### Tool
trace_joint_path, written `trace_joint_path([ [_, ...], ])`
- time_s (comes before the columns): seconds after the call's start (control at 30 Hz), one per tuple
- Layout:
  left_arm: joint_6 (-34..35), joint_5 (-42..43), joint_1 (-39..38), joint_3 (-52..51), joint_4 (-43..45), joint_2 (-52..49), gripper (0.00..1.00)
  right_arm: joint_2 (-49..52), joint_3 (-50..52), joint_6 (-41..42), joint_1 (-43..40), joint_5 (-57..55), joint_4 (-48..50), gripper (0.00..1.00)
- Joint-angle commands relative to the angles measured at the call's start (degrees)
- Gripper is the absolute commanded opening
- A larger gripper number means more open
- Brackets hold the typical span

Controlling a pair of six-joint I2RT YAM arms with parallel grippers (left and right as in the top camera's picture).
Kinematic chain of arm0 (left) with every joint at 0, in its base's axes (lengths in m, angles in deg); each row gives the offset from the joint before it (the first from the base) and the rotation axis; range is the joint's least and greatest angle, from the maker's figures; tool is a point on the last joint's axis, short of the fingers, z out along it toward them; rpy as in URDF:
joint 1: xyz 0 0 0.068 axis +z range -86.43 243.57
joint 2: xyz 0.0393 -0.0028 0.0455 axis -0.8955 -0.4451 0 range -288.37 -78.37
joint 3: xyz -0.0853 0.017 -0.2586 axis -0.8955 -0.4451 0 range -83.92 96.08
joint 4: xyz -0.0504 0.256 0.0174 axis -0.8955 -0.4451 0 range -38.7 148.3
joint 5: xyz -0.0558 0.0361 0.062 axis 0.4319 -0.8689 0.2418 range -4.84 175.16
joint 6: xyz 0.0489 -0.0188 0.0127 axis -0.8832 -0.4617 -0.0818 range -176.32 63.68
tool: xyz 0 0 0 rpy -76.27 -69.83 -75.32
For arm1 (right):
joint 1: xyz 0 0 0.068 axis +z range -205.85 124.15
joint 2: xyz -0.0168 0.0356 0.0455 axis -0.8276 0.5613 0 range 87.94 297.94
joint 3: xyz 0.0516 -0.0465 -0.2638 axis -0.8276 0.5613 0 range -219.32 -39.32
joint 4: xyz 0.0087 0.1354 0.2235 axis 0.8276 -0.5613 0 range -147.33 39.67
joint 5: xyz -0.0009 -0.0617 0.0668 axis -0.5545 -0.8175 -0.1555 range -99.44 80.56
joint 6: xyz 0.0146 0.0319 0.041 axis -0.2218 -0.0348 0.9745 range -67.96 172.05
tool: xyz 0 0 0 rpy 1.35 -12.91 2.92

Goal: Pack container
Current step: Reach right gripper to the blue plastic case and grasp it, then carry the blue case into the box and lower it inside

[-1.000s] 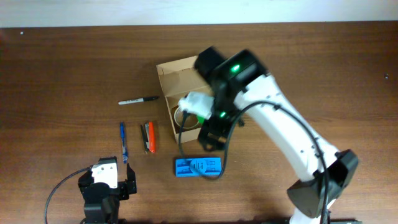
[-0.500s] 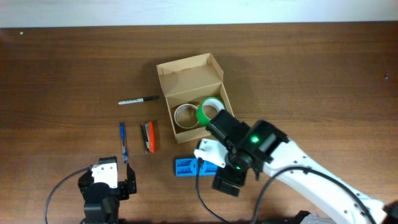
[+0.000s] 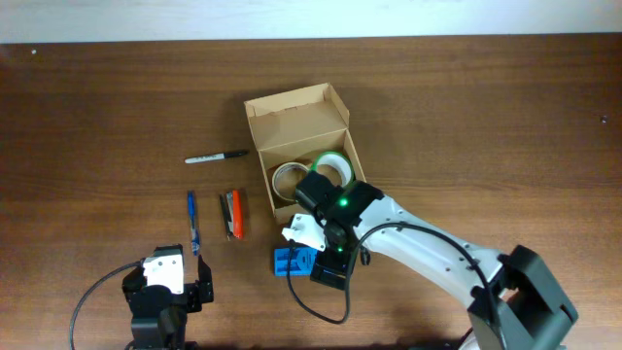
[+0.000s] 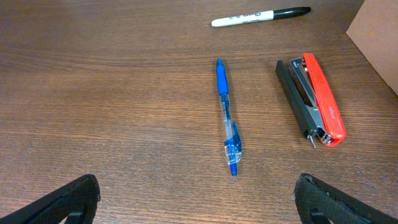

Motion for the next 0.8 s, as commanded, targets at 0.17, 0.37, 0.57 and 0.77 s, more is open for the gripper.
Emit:
trace_joint_path([
  [0.17, -1.1, -0.6, 0.1, -0.5, 0.0, 0.3, 1.0, 3.4, 0.5, -0.8, 4.6, -3.4, 4.7, 1.0],
  [0.37, -1.1, -0.6, 0.1, -0.5, 0.0, 0.3, 1.0, 5.3, 0.5, -3.3, 4.6, -3.3, 6.2, 1.0],
  [0.57, -1.1, -0.6, 0.1, -0.5, 0.0, 0.3, 1.0, 7.9, 0.5, -3.8, 4.6, -3.4, 9.0, 0.99],
  [0.77, -1.1, -0.6, 0.1, -0.5, 0.0, 0.3, 0.99, 10.9, 0.5, -3.8, 4.6, -3.4, 9.3, 0.95],
])
